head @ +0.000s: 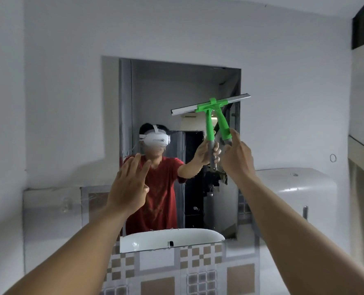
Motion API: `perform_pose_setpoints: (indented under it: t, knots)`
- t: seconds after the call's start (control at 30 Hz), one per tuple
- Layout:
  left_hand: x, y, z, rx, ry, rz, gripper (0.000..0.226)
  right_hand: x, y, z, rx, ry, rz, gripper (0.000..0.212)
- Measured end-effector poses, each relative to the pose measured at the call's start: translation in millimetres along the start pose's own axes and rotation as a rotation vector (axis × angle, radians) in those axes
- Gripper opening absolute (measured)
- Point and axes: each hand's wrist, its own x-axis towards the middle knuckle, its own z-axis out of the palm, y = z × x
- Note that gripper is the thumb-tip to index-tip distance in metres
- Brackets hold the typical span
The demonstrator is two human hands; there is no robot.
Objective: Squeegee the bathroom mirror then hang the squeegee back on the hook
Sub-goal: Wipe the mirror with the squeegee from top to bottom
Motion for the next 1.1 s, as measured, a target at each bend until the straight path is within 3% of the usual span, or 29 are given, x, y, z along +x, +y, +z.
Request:
perform_pose_setpoints:
  t: [0.23,0.33,0.53,0.67,0.8,1.1]
  knots:
    - [-23,5,5,-0.048,-0.016,0.000,0.073,-30,-6,21,0.015,-0.096,0.058,0.094]
    - [-37,2,10,-0.101,-0.036,0.010,0.069,-47,-12,28,0.110,-0.128,0.126,0.089]
    - [-52,2,28,-0.097,-0.134,-0.036,0.085,-84,-40,61,0.423,-0.208,0.281,0.094]
    - [-50,-4,31,-0.051,-0.162,-0.031,0.090,-93,-61,88,0.512,-0.160,0.309,0.089]
    - [-53,-10,35,-0.023,-0.166,-0.004,0.088,-99,-73,112,0.483,-0.204,0.216,0.084]
    - [-70,-9,44,-0.006,-0.083,-0.024,0.086,-91,-61,111,0.044,-0.207,-0.135,0.088]
